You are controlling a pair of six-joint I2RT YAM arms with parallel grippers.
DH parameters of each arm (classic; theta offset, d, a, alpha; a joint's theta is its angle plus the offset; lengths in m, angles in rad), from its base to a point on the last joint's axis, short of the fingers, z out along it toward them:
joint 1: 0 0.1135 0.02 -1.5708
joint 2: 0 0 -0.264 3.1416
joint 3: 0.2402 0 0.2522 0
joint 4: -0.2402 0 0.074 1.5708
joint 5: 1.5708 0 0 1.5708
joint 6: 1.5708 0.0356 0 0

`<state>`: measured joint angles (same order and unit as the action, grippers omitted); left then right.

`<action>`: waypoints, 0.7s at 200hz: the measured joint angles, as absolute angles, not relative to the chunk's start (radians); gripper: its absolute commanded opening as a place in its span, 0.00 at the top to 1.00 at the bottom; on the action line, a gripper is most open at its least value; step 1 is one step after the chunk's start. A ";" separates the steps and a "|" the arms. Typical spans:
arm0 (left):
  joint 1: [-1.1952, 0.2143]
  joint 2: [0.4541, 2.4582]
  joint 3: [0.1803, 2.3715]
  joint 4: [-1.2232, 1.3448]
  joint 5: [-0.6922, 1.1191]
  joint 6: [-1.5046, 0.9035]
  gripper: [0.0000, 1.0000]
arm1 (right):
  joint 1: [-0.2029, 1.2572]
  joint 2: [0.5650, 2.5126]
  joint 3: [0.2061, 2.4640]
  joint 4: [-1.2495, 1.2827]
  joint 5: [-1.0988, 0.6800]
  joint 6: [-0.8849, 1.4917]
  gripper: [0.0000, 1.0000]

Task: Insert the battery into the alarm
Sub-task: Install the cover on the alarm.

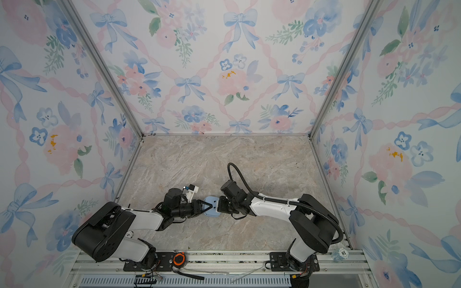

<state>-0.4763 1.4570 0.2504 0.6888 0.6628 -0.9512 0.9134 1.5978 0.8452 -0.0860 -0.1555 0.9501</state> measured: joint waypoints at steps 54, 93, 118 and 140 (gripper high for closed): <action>-0.475 1.454 0.250 0.685 0.660 -0.950 1.00 | 0.914 1.596 0.849 -0.089 -0.150 0.943 1.00; -0.475 1.454 0.250 0.685 0.659 -0.950 1.00 | 0.913 1.571 0.865 -0.136 -0.136 0.921 1.00; -0.475 1.454 0.250 0.685 0.659 -0.950 1.00 | 0.911 1.557 0.874 -0.139 -0.133 0.912 1.00; -0.475 1.454 0.250 0.685 0.659 -0.950 1.00 | 0.911 1.560 0.876 -0.139 -0.134 0.908 1.00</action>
<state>-0.4751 1.4540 0.2504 0.6846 0.6590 -0.9501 0.9108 1.5600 0.8757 -0.1390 -0.1337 0.9081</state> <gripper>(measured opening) 0.410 0.047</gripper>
